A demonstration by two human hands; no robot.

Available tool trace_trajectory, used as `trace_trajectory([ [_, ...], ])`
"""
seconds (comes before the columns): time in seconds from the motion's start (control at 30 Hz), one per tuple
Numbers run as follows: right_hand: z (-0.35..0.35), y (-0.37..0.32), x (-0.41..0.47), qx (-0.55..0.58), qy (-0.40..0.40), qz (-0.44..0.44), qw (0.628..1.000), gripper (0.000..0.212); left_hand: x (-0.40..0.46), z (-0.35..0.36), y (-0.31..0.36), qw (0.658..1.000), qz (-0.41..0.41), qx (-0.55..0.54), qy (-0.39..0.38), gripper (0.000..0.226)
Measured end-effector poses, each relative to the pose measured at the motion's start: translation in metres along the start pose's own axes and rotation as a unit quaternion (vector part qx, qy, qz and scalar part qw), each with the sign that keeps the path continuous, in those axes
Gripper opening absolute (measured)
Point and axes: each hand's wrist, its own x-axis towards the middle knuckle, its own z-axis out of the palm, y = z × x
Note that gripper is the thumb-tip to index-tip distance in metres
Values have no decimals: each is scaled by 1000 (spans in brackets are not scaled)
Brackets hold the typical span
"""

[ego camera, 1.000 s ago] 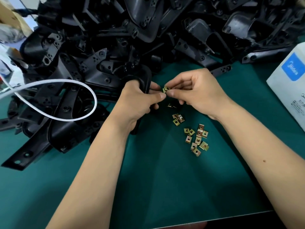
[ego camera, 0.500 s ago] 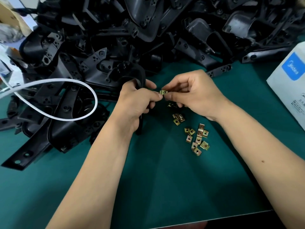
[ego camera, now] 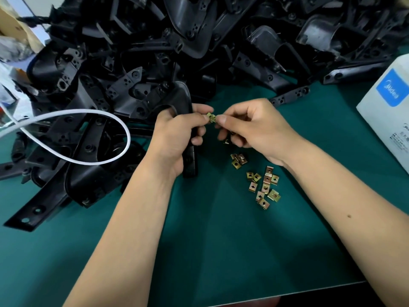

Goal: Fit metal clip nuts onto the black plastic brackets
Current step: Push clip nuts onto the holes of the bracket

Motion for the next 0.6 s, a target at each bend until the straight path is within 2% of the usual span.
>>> trace_trajectory([
  [0.17, -4, -4, 0, 57, 3, 15, 998, 17, -1, 4, -2, 1000, 16, -3, 5, 12],
  [0.27, -10, -8, 1, 116, 16, 9, 993, 24, 3, -5, 3, 998, 29, -43, 43, 12],
  [0.33, -19, -10, 3, 169, 35, 15, 985, 26, 5, -12, 4, 990, 87, 77, 78, 7],
  [0.37, -24, -10, 4, 190, 47, 21, 980, 25, 3, -12, 2, 973, 121, 177, 86, 4],
  [0.4, -27, -10, 6, 200, 56, 29, 978, 23, 1, -10, -2, 944, 152, 278, 91, 11],
  [0.47, -31, -10, 7, 196, 45, 43, 979, 21, -7, -4, -9, 865, 213, 444, 96, 29],
  [0.53, -35, -9, 5, 174, -7, 51, 983, 25, -10, 1, -12, 778, 279, 553, 104, 37],
  [0.57, -37, -9, 4, 159, -40, 54, 985, 27, -10, 1, -12, 750, 288, 585, 109, 40],
  [0.6, -39, -9, 3, 143, -72, 57, 985, 29, -7, -1, -12, 737, 283, 604, 108, 42],
])
